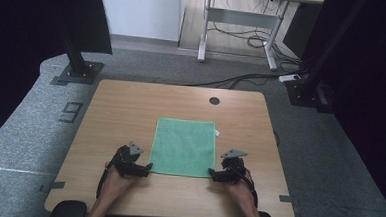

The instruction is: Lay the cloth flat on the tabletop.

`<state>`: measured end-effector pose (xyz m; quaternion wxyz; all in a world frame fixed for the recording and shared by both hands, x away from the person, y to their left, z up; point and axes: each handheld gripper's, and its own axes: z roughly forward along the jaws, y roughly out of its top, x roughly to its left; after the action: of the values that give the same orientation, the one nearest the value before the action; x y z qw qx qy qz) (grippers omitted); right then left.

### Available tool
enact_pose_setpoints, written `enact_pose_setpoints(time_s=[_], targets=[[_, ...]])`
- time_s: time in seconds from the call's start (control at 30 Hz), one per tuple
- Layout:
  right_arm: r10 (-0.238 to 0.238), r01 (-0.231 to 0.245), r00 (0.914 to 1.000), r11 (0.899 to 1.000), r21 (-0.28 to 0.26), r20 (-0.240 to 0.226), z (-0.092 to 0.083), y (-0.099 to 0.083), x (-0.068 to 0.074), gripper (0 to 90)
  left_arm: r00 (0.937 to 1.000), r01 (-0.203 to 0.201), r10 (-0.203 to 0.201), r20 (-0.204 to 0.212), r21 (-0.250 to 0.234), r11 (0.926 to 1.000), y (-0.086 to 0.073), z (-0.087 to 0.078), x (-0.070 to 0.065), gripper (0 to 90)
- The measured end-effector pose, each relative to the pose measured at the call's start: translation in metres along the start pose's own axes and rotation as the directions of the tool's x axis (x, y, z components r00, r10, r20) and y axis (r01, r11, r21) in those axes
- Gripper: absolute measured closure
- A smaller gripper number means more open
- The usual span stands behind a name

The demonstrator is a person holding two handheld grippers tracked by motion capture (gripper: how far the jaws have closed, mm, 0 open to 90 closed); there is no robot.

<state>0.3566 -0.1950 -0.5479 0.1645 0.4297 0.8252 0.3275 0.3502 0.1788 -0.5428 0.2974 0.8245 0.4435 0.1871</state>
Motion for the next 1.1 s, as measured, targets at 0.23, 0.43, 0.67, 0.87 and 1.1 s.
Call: enact_pose_setpoints(time_s=[0.23,0.43,0.67,0.87,1.1], targets=[[0.006,-0.006,1.0,1.0,-0.012,0.002,0.006,0.005,-0.005,14.1,0.9994,0.028,-0.028,0.02,-0.017,0.9995,-0.001,0.003,0.007,9.6],[0.008,-0.008,1.0,1.0,-0.013,0.003,0.008,0.007,-0.007,14.1,0.9994,0.03,-0.029,0.017,-0.027,0.9992,-0.001,0.005,0.007,9.2],[-0.015,0.015,0.9998,1.0,-0.021,-0.014,0.007,0.007,-0.007,17.3,0.9997,0.017,-0.016,0.016,-0.037,0.9992,-0.001,0.005,0.006,9.3],[-0.041,0.04,0.9991,0.999,-0.037,-0.015,0.0,0.01,-0.004,17.2,0.9996,0.0,0.001,0.029,-0.044,0.999,0.003,-0.003,0.001,10.1],[-0.052,0.052,0.9985,0.997,-0.054,-0.015,-0.013,0.013,-0.003,15.6,0.9988,-0.008,0.012,0.047,-0.074,0.9973,0.005,-0.025,0.0,10.1]])
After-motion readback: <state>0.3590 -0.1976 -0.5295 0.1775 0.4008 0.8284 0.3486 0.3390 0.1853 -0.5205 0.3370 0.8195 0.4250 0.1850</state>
